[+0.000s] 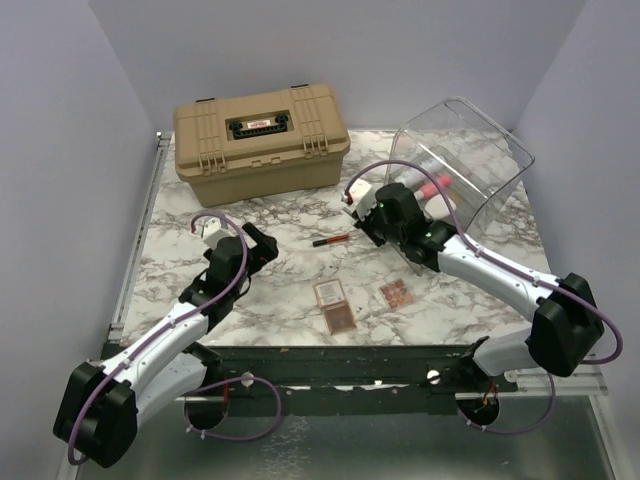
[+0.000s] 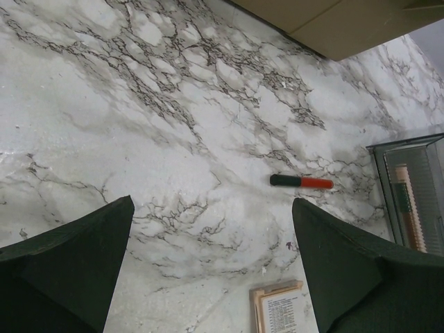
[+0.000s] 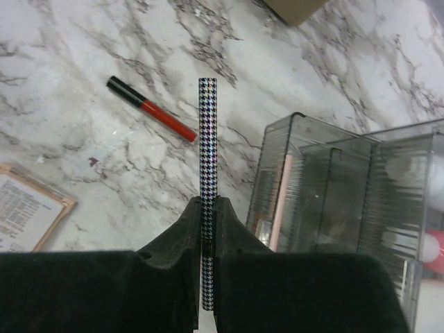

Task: Organize the makeup
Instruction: Place the makeup in the drawer.

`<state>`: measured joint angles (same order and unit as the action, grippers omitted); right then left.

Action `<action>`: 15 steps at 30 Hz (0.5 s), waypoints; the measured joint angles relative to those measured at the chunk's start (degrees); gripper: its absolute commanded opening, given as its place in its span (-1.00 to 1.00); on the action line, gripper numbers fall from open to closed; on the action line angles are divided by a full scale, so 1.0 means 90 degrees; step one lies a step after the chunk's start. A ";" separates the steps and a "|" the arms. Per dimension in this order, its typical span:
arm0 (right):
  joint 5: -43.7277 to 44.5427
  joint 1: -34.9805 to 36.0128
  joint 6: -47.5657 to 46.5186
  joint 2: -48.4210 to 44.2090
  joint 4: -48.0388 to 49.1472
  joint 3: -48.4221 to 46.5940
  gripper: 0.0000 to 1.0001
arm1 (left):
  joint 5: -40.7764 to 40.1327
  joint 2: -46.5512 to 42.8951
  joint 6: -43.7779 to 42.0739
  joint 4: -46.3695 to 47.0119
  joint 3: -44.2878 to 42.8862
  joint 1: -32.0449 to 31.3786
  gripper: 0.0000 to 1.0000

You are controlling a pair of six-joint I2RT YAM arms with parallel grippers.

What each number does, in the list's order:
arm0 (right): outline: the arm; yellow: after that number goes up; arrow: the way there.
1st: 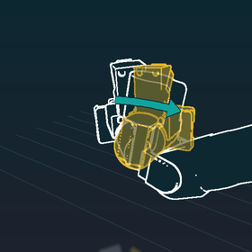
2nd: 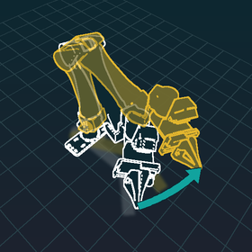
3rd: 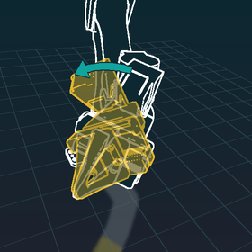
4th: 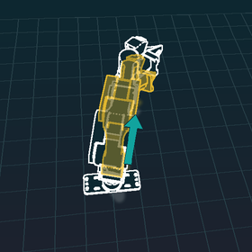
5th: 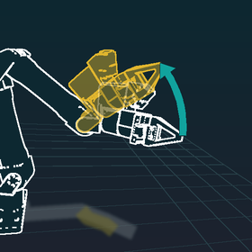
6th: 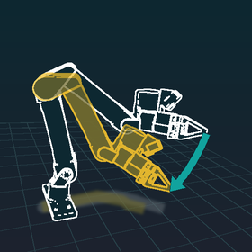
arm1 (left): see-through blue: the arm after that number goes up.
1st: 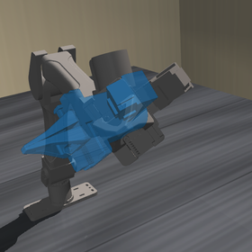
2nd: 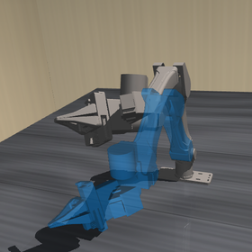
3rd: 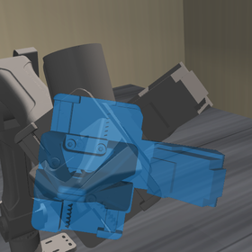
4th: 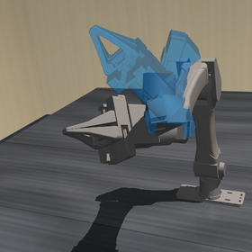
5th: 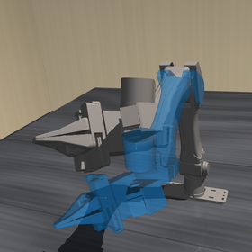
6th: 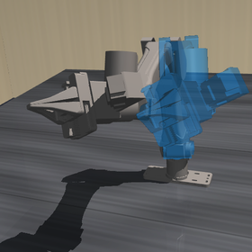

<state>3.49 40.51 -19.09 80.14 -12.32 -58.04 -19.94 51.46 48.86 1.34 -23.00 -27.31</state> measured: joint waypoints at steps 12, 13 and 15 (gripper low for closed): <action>0.1258 -0.0500 0.0070 0.0002 -0.0078 -0.0223 -0.99 | 0.0053 -0.0012 0.0002 0.0012 0.0000 0.0000 0.97; 0.1326 -0.0539 0.0066 0.0002 -0.0078 -0.0223 -0.99 | 0.0056 -0.0019 0.0002 0.0012 0.0000 0.0000 0.96; 0.1430 -0.0607 0.0046 0.0005 -0.0078 -0.0219 -0.99 | 0.0068 -0.0039 0.0002 0.0012 0.0000 0.0000 0.97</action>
<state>16.36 35.05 -18.68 80.18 -13.02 -60.01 -19.33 51.11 48.88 1.45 -23.00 -27.31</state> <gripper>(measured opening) 0.092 0.985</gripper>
